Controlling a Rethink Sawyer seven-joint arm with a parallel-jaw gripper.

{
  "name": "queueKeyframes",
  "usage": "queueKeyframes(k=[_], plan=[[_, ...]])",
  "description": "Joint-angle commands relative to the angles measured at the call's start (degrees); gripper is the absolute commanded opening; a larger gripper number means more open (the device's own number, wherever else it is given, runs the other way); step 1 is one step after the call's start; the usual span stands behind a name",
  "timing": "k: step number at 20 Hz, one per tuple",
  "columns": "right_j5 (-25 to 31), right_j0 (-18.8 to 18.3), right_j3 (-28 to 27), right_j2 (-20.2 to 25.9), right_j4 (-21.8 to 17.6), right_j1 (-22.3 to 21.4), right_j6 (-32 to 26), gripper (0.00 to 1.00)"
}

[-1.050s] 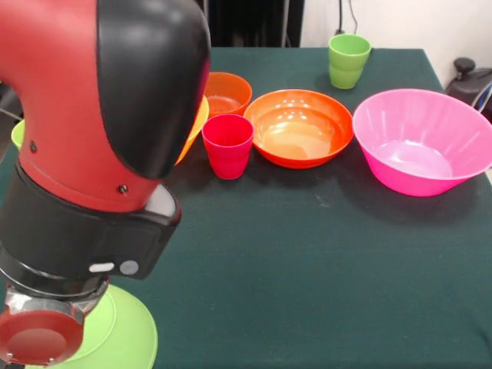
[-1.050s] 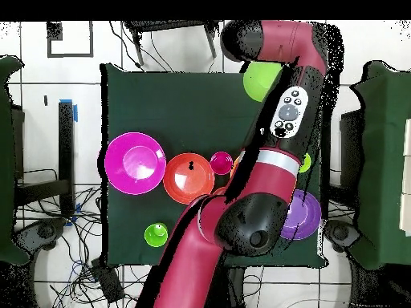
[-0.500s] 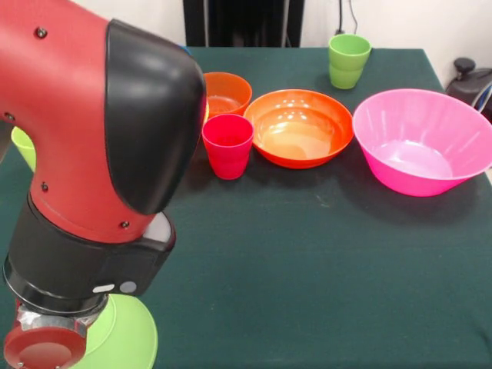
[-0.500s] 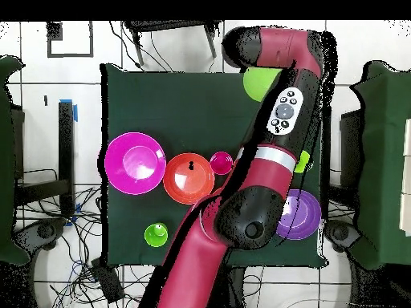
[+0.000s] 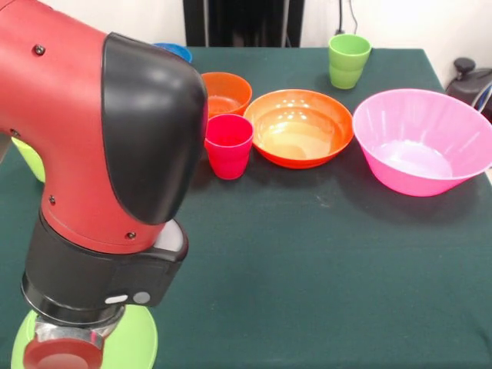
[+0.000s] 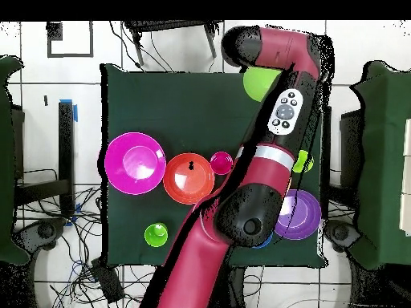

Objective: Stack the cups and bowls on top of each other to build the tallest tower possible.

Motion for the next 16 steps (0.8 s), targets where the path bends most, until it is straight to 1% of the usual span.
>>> queueKeyframes(k=[1, 4, 7, 9, 12, 16], plan=[[3.2, 1.0, -1.1, 1.0, 5.6, 0.8, -14.6, 0.0], [4.1, 1.8, -1.1, 2.8, 7.4, 0.8, -15.1, 0.0], [5.3, 2.4, -0.7, 3.0, 9.0, 1.0, -14.5, 0.0], [6.8, 2.7, -0.1, 2.2, 10.1, 1.2, -13.3, 0.0], [8.6, 2.5, 1.1, -1.2, 11.8, 1.8, -9.7, 0.0], [9.8, 1.8, 2.0, -5.7, 12.9, 2.5, -7.1, 0.0]])
